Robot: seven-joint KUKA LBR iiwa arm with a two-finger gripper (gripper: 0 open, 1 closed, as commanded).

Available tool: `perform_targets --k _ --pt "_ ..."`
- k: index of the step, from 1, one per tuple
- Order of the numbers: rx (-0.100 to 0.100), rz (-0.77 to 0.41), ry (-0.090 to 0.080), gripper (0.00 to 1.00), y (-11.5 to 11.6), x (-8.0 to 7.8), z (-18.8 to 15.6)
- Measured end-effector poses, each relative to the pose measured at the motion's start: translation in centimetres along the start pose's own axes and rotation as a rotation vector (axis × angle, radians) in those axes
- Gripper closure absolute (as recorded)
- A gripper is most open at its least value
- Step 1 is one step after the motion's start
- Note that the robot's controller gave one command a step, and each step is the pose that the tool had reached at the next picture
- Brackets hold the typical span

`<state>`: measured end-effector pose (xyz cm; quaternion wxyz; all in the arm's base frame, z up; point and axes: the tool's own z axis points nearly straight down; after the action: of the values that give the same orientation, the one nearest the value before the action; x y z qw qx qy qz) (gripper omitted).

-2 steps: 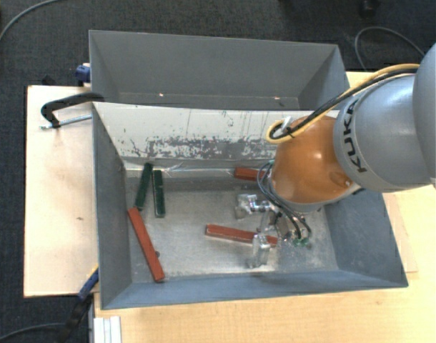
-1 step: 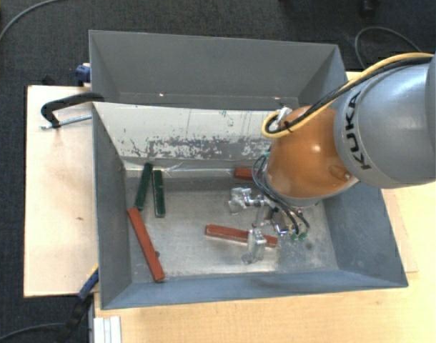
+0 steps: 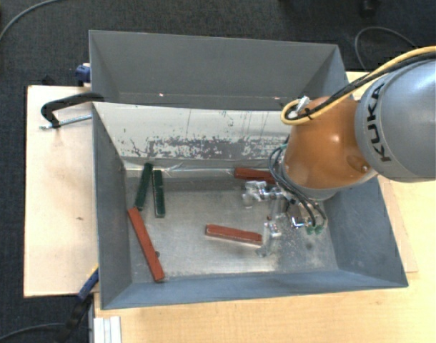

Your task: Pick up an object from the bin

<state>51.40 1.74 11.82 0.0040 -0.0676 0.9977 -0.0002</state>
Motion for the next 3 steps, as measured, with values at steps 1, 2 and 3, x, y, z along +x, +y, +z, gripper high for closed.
perform_targets --k 1,2,3 --pt "-0.003 0.101 0.012 0.00 2.39 0.34 4.97" --pt "-0.002 0.101 0.009 0.00 2.49 0.28 4.93" --pt "-0.002 0.102 0.009 1.00 2.47 0.28 4.93"
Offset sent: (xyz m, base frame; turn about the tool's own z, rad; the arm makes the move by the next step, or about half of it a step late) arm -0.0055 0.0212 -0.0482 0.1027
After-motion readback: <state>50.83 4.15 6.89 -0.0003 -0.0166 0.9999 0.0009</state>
